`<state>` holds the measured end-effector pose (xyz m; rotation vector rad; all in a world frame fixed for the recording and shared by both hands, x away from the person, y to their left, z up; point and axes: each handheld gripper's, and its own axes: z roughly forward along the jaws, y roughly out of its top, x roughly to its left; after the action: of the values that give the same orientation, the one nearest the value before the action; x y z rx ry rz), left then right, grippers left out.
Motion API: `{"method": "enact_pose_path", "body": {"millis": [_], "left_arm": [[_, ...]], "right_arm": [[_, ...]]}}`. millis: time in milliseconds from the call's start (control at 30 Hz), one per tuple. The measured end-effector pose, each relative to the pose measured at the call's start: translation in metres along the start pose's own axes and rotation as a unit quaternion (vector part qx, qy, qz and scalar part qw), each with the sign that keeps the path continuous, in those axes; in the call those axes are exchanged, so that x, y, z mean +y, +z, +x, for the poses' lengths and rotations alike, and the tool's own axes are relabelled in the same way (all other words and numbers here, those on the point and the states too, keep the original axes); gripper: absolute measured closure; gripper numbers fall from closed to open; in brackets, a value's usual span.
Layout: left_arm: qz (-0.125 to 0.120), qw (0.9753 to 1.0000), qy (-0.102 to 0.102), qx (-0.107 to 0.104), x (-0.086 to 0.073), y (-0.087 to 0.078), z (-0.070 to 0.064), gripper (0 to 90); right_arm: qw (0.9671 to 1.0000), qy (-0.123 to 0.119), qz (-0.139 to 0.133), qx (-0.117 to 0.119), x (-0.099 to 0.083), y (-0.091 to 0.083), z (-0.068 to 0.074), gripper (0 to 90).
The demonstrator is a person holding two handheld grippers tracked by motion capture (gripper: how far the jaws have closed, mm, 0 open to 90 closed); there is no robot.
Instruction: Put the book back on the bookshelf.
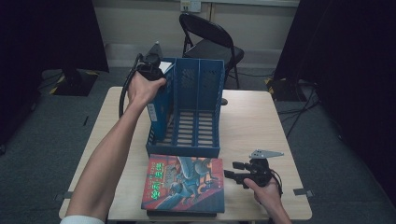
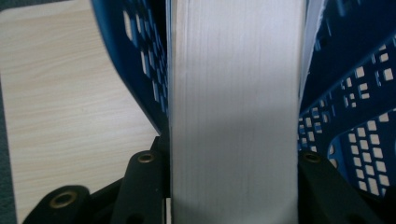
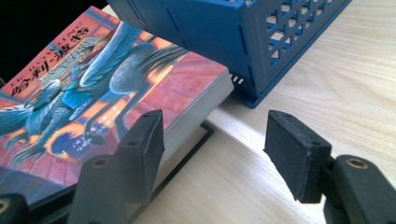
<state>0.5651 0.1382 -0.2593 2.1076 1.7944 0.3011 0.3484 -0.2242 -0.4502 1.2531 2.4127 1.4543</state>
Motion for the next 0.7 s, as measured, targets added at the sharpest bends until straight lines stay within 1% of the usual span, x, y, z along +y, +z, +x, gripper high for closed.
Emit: {"method": "enact_pose_path", "body": {"millis": [67,267,300,367,400,467,600,700], "left_arm": [[-0.002,1.0000,-0.003,0.000,-0.001,0.002,0.001,61.1],[0.002,0.9999,-0.011,0.007,-0.001,0.008,0.002,61.0],[0.006,0.9999,-0.009,0.007,-0.001,0.009,0.002,61.1],[0.007,0.9999,-0.010,0.007,-0.002,0.012,0.002,61.0],[0.010,0.9998,-0.015,0.004,-0.002,0.014,0.003,61.0],[0.012,0.9998,-0.015,0.005,-0.002,0.016,0.004,61.0],[0.003,0.9998,-0.017,0.006,-0.005,0.018,0.006,60.9],[0.004,0.9999,-0.010,0.004,-0.006,0.018,0.005,60.7]], "right_arm": [[1.0000,0.001,-0.001,0.000,0.000,-0.001,-0.001,37.2],[1.0000,-0.002,0.001,0.000,0.000,0.000,0.000,37.2],[1.0000,-0.002,0.001,-0.001,0.000,0.000,0.000,37.2],[1.0000,-0.002,0.000,0.000,0.000,-0.001,0.000,37.3],[1.0000,-0.002,0.000,-0.001,0.000,-0.001,0.000,37.2],[1.0000,-0.001,0.001,-0.001,-0.001,0.000,0.000,37.2],[1.0000,-0.002,-0.001,0.000,-0.001,-0.001,0.000,37.3],[1.0000,-0.003,0.001,0.000,-0.001,0.000,0.001,37.3]]}}
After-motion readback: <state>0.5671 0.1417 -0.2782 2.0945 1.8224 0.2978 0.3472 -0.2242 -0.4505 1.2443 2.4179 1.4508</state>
